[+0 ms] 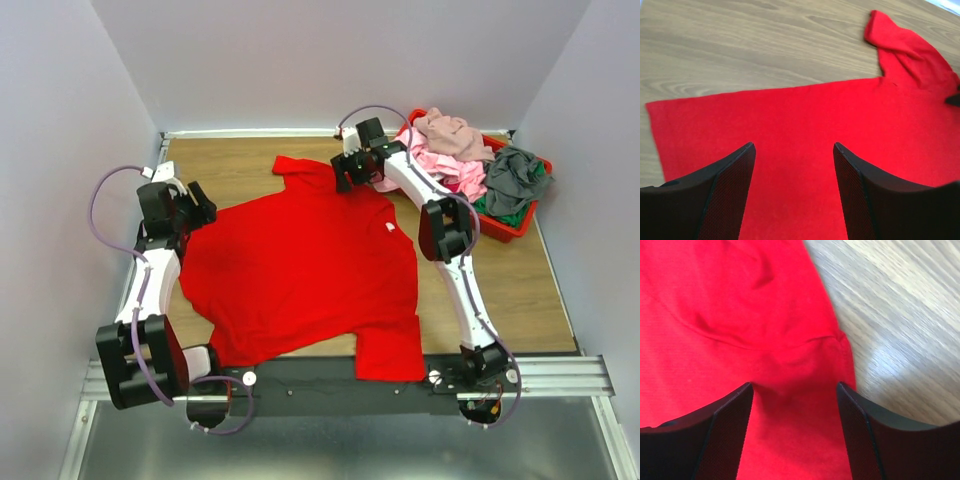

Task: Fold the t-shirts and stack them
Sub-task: Flatten the tshirt out

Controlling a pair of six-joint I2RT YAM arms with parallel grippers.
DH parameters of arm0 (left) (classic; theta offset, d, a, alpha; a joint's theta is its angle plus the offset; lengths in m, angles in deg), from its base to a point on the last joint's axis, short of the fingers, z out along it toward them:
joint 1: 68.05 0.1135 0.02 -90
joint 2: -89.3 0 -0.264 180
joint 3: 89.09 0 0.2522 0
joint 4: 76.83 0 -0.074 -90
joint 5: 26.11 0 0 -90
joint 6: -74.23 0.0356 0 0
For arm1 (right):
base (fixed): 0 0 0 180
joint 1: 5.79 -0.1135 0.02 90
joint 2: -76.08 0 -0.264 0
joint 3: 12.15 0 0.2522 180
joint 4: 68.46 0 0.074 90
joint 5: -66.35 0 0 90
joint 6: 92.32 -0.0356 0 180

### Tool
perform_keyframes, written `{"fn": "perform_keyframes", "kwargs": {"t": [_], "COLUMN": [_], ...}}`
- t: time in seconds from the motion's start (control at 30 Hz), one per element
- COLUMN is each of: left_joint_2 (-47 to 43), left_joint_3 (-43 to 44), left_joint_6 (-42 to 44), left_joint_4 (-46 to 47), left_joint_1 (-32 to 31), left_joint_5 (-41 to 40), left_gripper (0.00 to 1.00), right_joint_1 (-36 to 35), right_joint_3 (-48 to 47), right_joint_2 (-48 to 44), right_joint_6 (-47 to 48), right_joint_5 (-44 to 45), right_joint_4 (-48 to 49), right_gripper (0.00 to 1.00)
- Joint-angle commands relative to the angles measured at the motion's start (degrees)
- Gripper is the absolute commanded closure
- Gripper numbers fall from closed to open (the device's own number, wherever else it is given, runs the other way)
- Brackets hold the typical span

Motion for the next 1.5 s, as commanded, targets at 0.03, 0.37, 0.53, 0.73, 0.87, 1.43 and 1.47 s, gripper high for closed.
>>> {"fn": "perform_keyframes", "kwargs": {"t": [0.03, 0.37, 0.53, 0.73, 0.87, 1.43, 1.47], "left_joint_2": [0.7, 0.1, -0.4, -0.9, -1.0, -3.4, -3.5], "left_joint_3": [1.2, 1.0, 0.8, 0.6, 0.8, -0.2, -0.4], "left_joint_6": [1.4, 0.5, 0.0, -0.1, -0.3, -1.8, -1.8], "left_joint_4": [2.3, 3.7, 4.3, 4.5, 4.7, 6.6, 6.7], "left_joint_1": [-0.6, -0.6, -0.7, -0.6, -0.7, -0.6, -0.7], "left_joint_5": [2.0, 5.0, 6.2, 6.4, 6.9, 10.5, 10.9], "left_gripper": [0.29, 0.29, 0.29, 0.29, 0.29, 0.29, 0.29], "right_joint_1": [0.9, -2.3, -2.6, -2.6, -2.6, 14.1, 14.7], "right_joint_3": [1.6, 20.5, 25.7, 25.6, 28.9, 51.9, 51.8], "right_joint_2": [2.9, -8.2, -12.0, -18.0, -27.3, -48.2, -48.2], "right_joint_6": [0.0, 4.9, 5.5, 10.2, 16.3, 25.0, 25.4], "right_joint_5": [5.5, 3.6, 3.6, 4.9, 5.8, 21.6, 22.1], "right_joint_4": [-1.4, -1.3, -1.3, -1.8, -2.2, -1.4, -1.4], "right_gripper": [0.44, 0.73, 0.47, 0.04, 0.00, 0.33, 0.34]}}
